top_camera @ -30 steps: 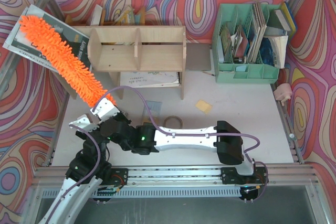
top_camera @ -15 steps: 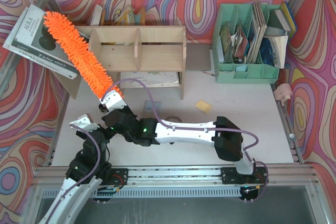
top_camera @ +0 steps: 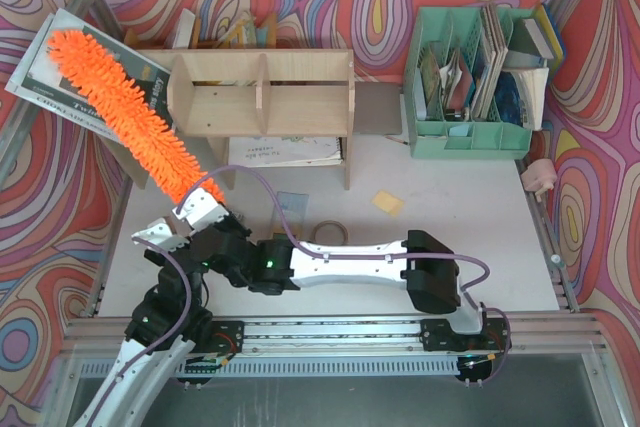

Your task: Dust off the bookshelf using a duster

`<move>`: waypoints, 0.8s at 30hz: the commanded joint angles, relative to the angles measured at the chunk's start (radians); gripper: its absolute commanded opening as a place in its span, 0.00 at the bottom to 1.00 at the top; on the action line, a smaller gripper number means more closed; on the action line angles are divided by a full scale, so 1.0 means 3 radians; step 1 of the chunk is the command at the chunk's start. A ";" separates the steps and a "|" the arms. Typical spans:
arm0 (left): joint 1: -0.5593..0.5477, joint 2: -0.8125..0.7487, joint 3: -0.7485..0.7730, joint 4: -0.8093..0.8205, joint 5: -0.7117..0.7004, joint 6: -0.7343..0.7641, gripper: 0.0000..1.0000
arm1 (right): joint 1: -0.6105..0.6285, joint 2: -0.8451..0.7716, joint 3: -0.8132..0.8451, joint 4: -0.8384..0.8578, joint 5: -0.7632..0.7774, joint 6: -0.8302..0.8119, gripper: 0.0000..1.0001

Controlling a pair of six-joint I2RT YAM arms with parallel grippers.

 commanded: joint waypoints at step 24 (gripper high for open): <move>-0.0006 -0.0034 -0.0047 0.0076 0.0051 0.0032 0.98 | 0.0080 0.0133 0.0213 0.0056 0.0119 0.0112 0.00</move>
